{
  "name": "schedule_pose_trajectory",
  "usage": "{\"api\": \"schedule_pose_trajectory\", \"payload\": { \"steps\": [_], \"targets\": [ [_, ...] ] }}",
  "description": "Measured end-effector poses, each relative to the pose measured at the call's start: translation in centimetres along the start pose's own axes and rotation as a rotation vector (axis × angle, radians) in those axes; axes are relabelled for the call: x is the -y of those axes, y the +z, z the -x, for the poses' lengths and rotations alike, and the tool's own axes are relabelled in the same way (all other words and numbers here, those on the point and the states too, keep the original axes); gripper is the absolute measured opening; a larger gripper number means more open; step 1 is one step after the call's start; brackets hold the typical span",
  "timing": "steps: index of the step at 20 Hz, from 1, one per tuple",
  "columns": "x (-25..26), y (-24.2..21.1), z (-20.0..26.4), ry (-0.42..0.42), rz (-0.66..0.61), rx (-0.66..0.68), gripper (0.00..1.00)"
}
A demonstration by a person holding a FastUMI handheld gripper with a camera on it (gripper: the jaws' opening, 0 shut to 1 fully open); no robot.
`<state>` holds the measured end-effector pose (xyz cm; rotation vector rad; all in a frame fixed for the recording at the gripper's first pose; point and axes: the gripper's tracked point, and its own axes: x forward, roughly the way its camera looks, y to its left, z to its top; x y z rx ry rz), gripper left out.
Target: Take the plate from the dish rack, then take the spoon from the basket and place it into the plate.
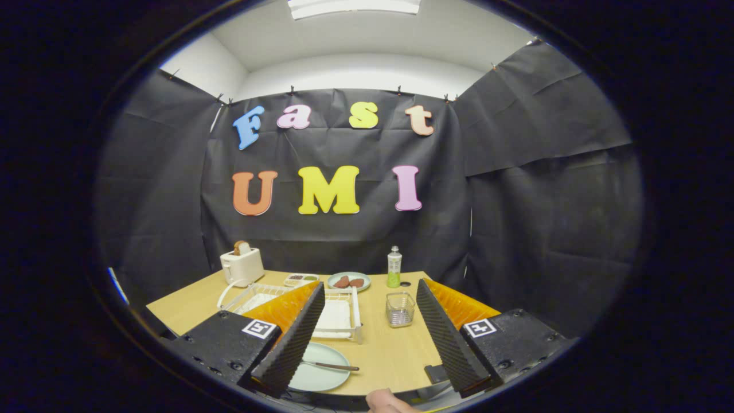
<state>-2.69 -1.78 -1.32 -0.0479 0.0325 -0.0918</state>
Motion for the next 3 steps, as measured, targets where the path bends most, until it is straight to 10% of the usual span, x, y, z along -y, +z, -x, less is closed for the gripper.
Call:
{"api": "schedule_pose_trajectory", "payload": {
  "steps": [3],
  "targets": [
    [-0.04, -0.26, -0.36, -0.005, 0.008, 0.000, 1.00]
  ]
}}
